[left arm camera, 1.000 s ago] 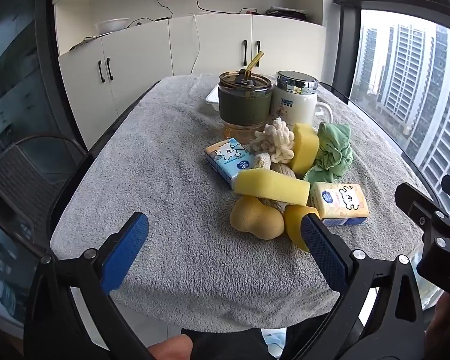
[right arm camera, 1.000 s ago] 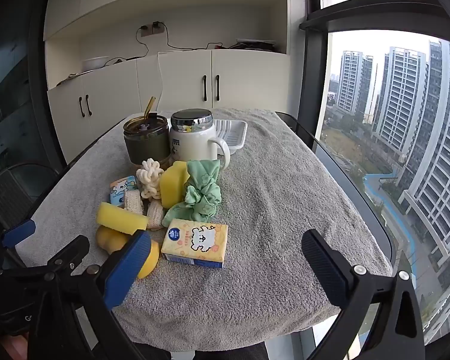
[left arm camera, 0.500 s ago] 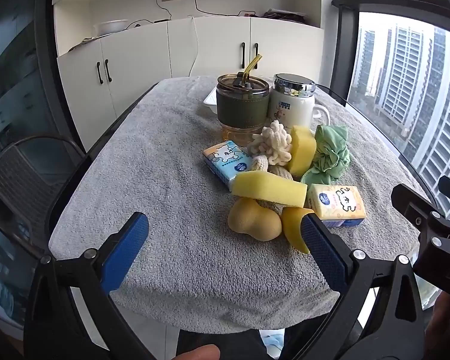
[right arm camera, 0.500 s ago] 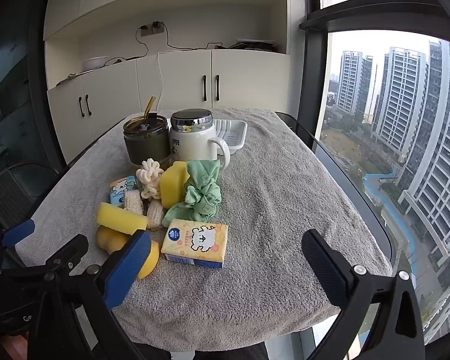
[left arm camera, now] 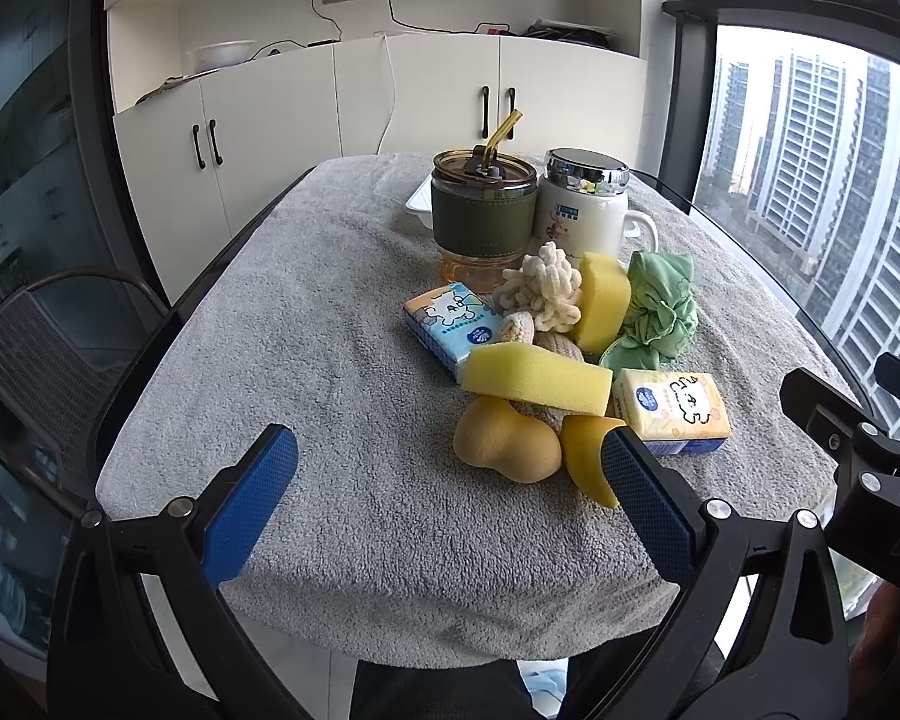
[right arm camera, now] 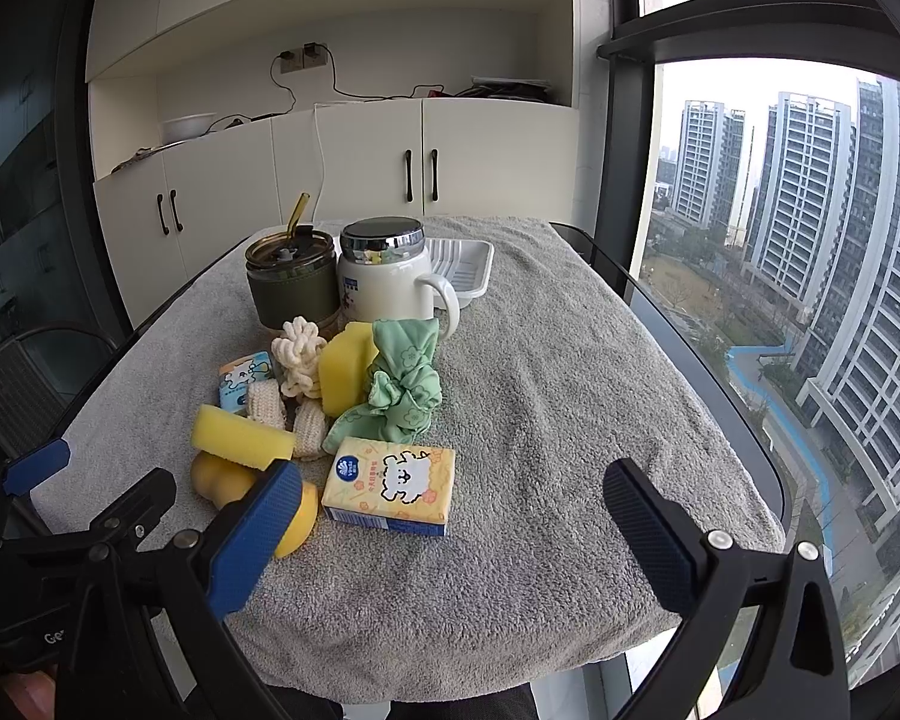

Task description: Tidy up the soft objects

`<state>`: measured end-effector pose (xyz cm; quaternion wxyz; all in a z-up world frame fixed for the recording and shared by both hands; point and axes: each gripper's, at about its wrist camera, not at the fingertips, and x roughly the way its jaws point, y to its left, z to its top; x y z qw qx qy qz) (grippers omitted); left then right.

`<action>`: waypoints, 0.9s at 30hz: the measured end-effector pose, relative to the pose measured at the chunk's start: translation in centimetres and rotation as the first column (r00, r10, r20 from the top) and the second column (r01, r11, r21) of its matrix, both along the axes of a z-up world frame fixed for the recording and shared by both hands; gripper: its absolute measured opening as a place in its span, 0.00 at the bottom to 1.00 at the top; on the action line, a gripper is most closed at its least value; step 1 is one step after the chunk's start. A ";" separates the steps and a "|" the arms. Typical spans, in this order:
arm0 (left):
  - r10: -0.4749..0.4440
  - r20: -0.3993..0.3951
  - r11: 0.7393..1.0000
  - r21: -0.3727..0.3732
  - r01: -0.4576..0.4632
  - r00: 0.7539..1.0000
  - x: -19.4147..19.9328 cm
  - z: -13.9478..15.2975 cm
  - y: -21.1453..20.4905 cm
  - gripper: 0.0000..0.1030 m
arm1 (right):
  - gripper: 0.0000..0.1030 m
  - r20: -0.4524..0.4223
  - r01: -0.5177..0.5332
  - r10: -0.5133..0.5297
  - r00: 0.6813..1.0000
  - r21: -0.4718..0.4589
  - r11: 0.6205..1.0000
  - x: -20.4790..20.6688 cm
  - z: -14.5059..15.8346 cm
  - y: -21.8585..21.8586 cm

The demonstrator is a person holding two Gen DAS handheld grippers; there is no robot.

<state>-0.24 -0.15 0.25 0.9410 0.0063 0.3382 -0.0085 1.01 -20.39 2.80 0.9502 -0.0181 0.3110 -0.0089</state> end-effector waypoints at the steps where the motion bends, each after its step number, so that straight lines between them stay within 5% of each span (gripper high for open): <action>1: 0.002 0.000 1.000 0.003 -0.002 1.000 0.0 0.0 0.0 1.00 | 1.00 -0.001 0.000 0.000 1.000 0.001 1.000 0.0 0.0 0.0; 27: 0.000 -0.001 1.000 -0.001 0.000 1.000 0.2 -0.2 0.0 1.00 | 1.00 -0.002 0.000 0.000 1.000 0.002 1.000 0.0 -0.1 -0.1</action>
